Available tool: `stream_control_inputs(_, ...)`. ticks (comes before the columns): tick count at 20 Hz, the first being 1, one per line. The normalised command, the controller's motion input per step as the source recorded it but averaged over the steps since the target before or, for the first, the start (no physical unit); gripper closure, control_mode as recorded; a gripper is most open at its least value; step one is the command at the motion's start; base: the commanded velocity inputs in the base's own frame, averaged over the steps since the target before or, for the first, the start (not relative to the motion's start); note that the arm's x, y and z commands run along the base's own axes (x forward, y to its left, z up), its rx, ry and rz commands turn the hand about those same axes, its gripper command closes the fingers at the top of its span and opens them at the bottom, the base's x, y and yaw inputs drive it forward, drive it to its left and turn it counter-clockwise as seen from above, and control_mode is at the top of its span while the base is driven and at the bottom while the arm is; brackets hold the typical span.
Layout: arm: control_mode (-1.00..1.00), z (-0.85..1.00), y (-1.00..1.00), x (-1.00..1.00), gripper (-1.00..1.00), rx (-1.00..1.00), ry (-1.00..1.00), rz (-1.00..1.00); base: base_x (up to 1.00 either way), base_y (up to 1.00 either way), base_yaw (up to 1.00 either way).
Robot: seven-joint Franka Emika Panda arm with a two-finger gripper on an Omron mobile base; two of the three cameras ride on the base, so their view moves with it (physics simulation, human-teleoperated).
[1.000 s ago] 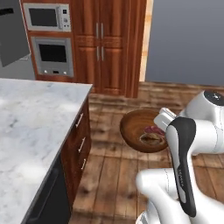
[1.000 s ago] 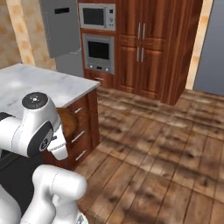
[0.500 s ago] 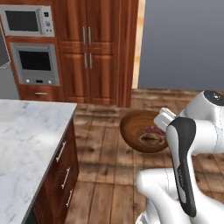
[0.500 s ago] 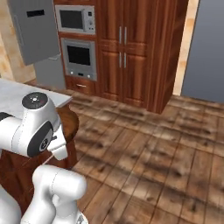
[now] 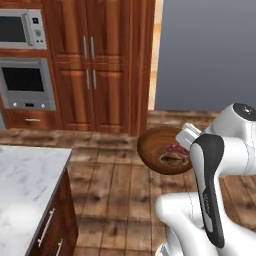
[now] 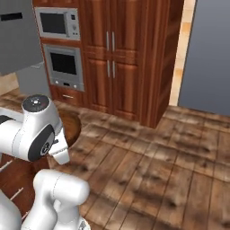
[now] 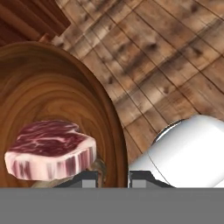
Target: Place the bowl with the limes on the top shelf of the fridge. Place the bowl with the steak and chicken drumstick on the second highest shelf of the fridge.
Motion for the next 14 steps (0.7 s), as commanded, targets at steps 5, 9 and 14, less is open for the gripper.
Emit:
stream_control_inputs(5,1.00,0.00,0.00,0.00,1.00,0.00,0.00,0.00,1.00,0.00,-0.04)
stream_control_inputs(9,1.00,0.00,0.00,0.00,1.00,0.00,0.00,0.00,1.00,0.00,-0.04)
stream_control_inputs(14,1.00,0.00,0.00,0.00,1.00,0.00,0.00,0.00,1.00,0.00,-0.05)
